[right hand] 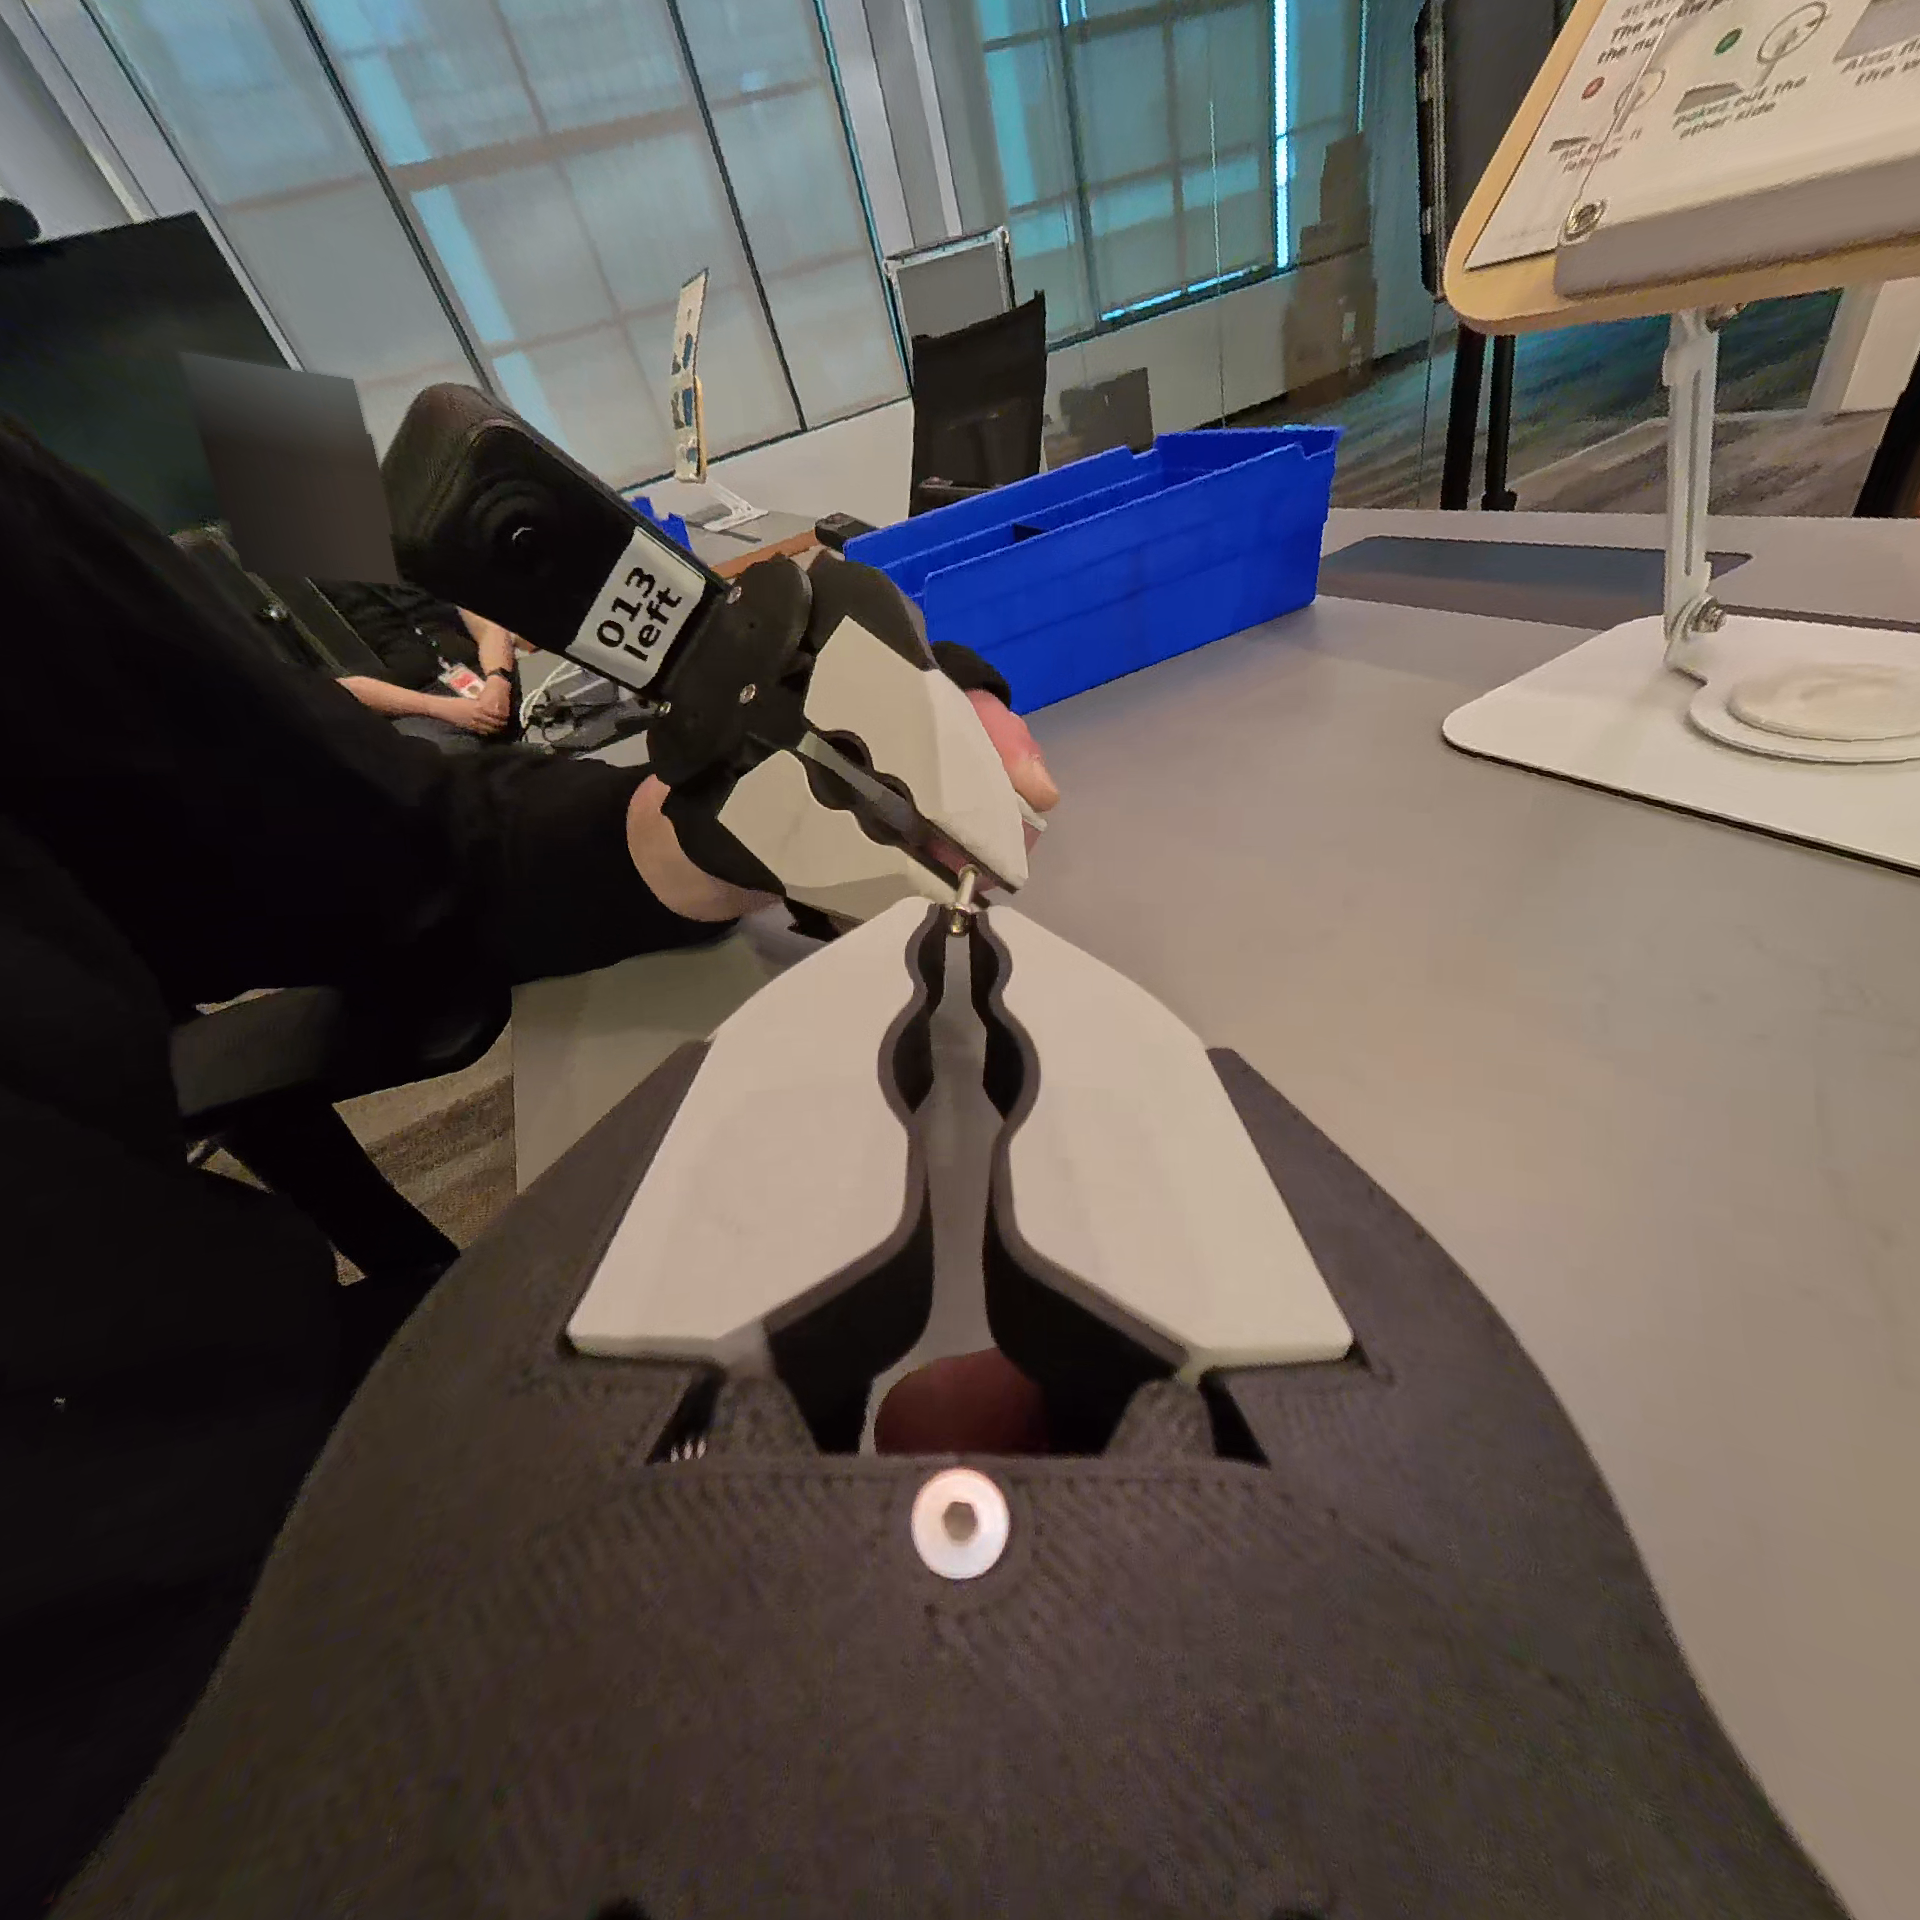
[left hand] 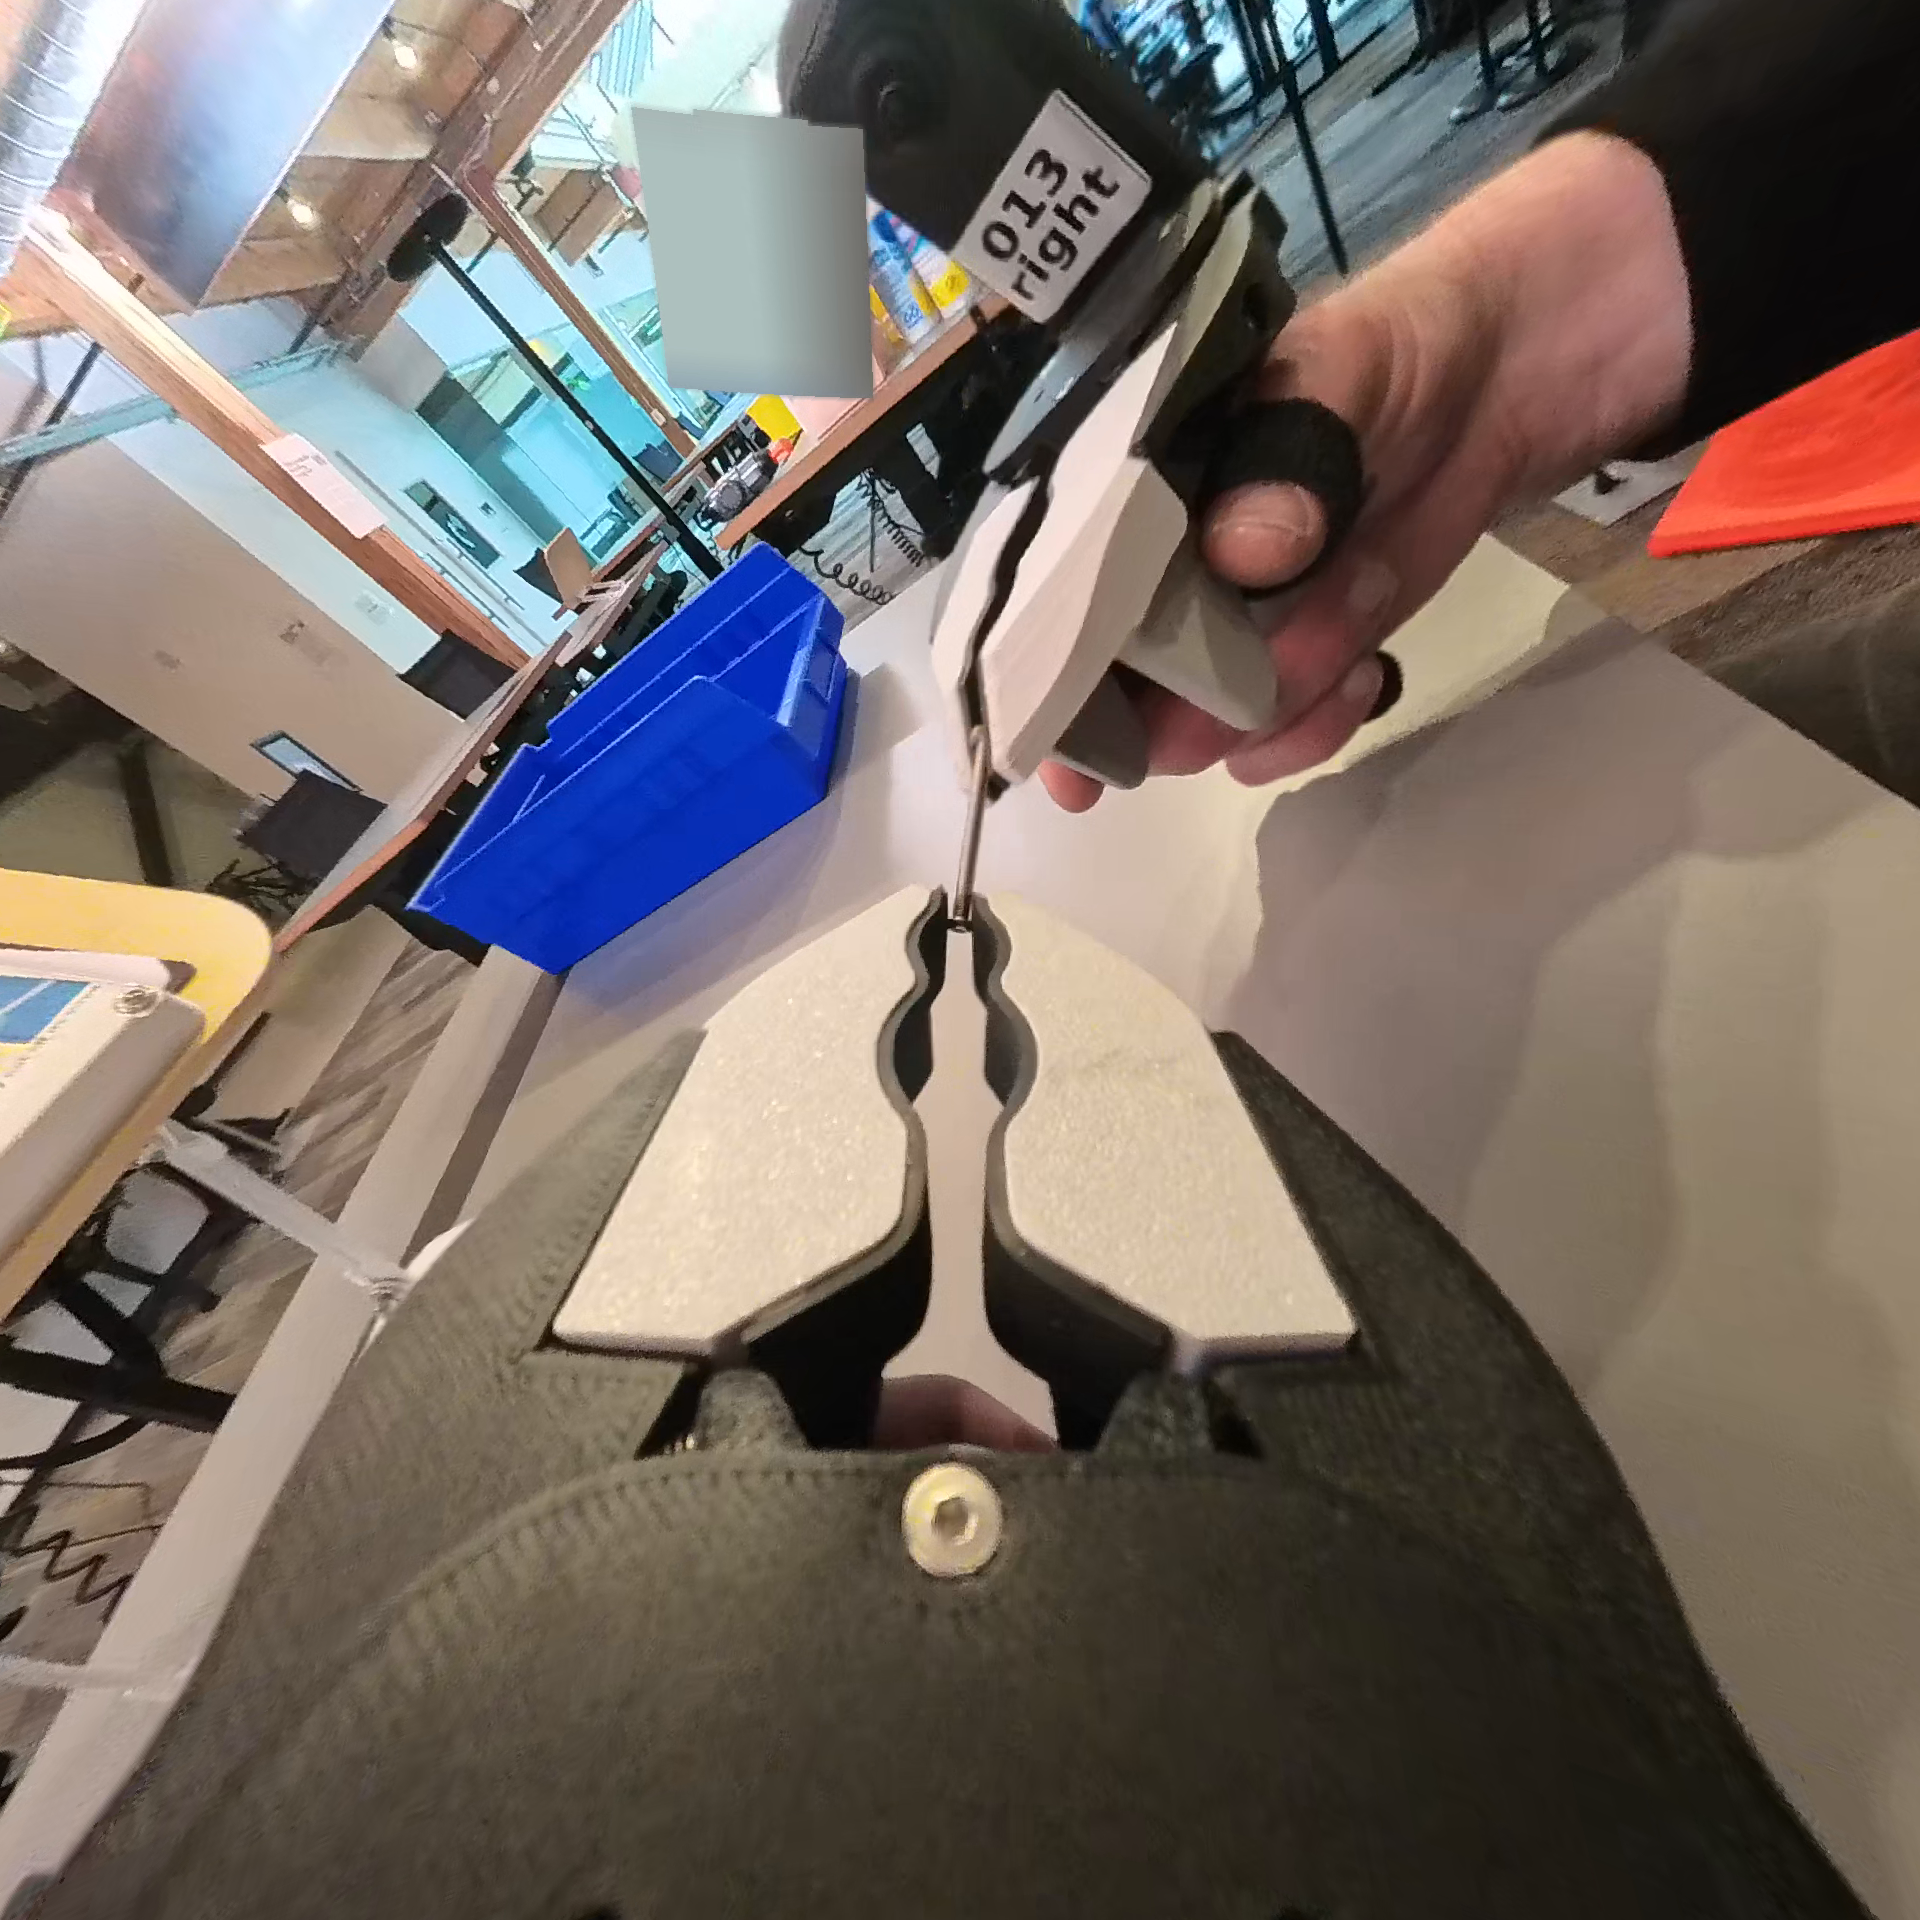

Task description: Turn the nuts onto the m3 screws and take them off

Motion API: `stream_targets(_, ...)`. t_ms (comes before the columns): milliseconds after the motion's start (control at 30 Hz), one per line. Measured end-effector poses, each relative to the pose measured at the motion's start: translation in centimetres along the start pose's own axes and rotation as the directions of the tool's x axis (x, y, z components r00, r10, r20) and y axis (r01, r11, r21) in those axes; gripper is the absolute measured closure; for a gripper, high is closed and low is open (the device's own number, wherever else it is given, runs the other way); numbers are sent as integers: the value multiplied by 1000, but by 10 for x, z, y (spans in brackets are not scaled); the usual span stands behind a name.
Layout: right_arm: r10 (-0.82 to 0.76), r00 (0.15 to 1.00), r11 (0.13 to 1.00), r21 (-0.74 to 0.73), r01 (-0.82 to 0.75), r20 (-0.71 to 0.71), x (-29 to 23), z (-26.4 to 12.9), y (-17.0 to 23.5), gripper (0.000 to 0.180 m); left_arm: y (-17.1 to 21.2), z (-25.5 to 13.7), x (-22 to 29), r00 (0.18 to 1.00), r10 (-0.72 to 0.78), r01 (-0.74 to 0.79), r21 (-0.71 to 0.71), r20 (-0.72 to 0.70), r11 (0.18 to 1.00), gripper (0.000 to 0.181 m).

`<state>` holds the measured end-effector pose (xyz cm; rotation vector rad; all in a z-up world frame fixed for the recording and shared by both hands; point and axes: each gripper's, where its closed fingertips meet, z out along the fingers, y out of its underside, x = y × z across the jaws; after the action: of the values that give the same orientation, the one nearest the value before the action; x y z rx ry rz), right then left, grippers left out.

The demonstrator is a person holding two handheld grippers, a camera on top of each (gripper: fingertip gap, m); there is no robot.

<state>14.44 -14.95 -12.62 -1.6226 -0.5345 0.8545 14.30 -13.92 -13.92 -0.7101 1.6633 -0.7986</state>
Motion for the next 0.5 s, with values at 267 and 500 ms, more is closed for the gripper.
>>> stream_targets(267, -8, 1000, 1000, -1, 9, 8, 1, 0, 0, 175, 0, 1, 3, 1000, -8, 9, 5, -16, 1000, 177)
stream_targets(500, 19, 1000, 1000, -4, -19, 22, 1, -1, 3, 175, 3, 3, 4, 1000, -8, 8, -3, -17, 1000, 177)
